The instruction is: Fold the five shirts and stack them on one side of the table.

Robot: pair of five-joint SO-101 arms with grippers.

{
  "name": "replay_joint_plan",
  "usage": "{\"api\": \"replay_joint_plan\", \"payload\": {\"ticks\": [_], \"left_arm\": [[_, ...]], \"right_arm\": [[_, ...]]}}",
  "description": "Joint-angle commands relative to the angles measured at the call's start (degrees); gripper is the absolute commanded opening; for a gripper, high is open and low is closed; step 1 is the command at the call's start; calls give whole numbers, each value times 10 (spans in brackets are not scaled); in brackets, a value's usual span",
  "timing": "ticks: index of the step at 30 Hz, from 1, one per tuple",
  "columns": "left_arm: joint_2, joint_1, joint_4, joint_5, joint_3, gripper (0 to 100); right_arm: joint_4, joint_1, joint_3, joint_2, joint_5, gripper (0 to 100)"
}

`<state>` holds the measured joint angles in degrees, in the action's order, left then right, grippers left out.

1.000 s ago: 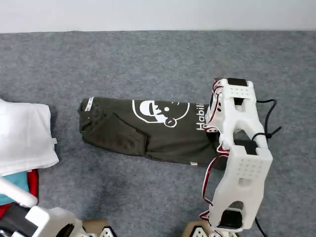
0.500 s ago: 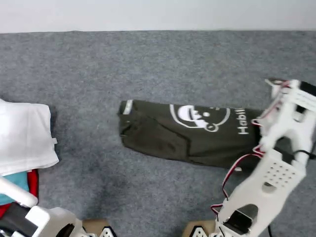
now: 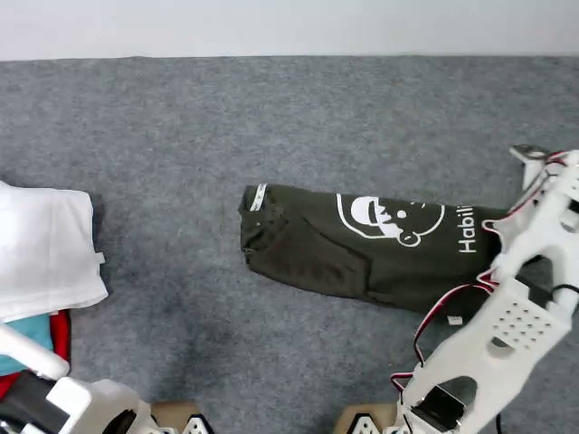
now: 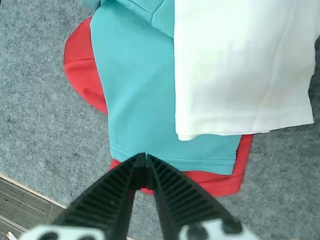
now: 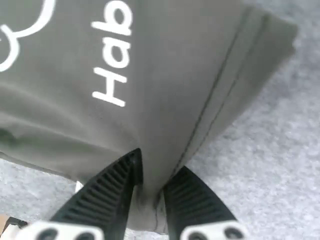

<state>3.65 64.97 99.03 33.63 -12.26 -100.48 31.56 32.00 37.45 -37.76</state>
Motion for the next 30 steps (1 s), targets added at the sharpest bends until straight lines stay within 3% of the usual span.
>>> {"api": "replay_joint_plan", "payload": {"ticks": [1,9,22,30], "left_arm": [[21,-7,14,2,-16,8],[20,-7,14,2,-16,8],[24,-7,14,2,-15,8],[23,-6,14,2,-15,8]], "right_arm": [[-23,-27,28,-50,31,9],[-24,-109,-41,-151,64,9],[-5,-371,-106,-240,167,9],[59,-483,-106,-237,196,9]]}}
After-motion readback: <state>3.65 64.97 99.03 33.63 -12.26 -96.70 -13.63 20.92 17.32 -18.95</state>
